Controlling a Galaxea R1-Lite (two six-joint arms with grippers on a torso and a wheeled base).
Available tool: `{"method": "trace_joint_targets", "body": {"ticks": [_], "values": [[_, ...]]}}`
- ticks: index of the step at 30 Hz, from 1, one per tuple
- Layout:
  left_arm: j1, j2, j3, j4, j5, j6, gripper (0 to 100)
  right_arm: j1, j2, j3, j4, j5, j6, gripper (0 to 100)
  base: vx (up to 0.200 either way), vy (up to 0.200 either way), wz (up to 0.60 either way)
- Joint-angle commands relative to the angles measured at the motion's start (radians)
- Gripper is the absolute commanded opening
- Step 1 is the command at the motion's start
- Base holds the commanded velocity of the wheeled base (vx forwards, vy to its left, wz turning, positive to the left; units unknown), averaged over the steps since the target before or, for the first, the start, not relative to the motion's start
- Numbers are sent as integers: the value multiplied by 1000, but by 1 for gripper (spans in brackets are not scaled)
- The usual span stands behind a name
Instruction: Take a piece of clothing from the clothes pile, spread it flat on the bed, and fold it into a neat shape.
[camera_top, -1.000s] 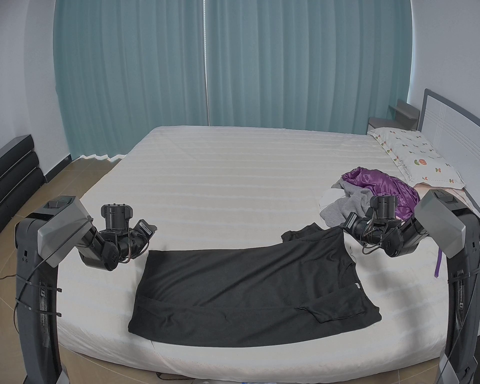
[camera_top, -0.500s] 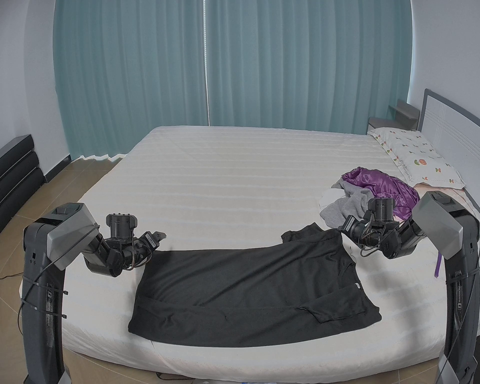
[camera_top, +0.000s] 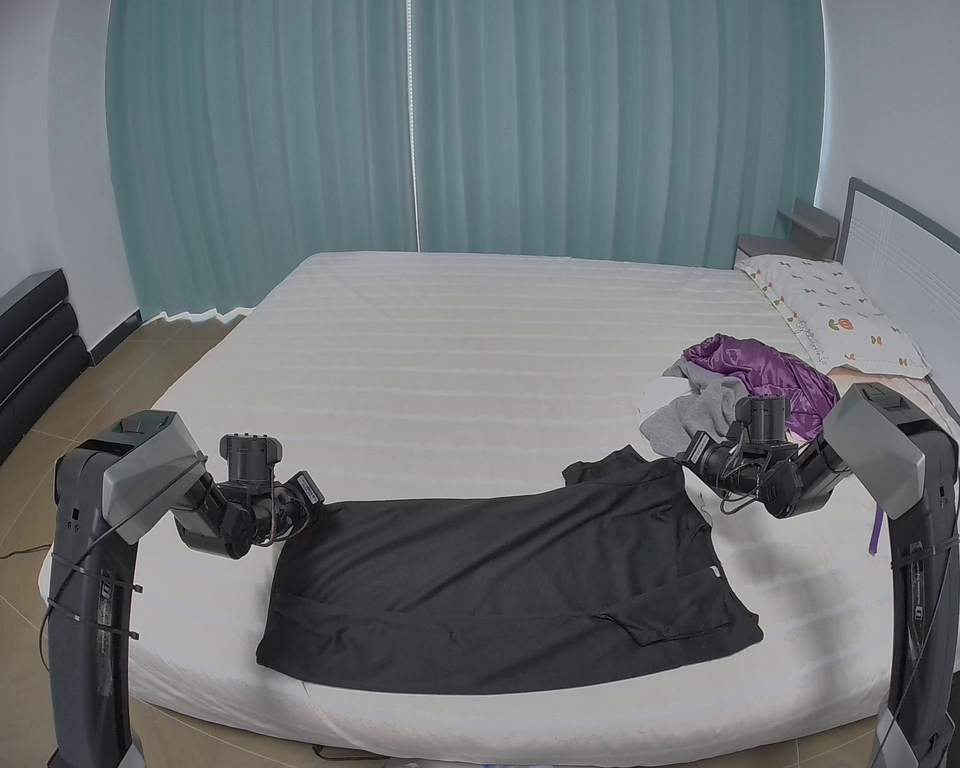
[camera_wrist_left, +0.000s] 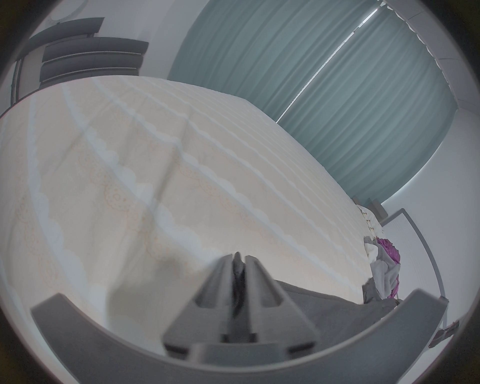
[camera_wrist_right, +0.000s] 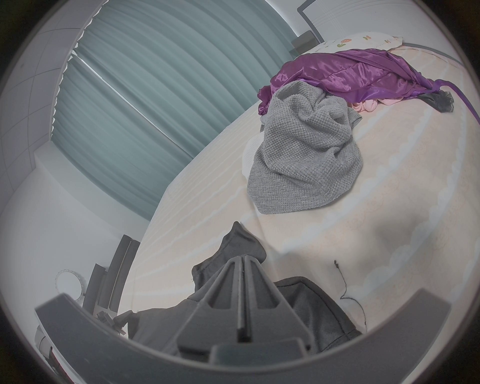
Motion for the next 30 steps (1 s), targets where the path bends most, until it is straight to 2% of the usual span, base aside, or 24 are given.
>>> {"method": "trace_joint_targets", "body": {"ticks": [1,11,24,30], "values": [[3,6,-10,-2,17,-5,0,0,0,1,0,1,0,0,0,0,0],[12,-11,-12,-9,103,-97,0,-7,-11,1,-8,-1,2,0,0,0,0],[24,-121,91,-76,108,-105,0,-11,-32,51,-56,-1,-9,0,0,0,0],[24,-143,117,-82,109,-100,0,-11,-45,77,-134,-9,-12,0,0,0,0]]}}
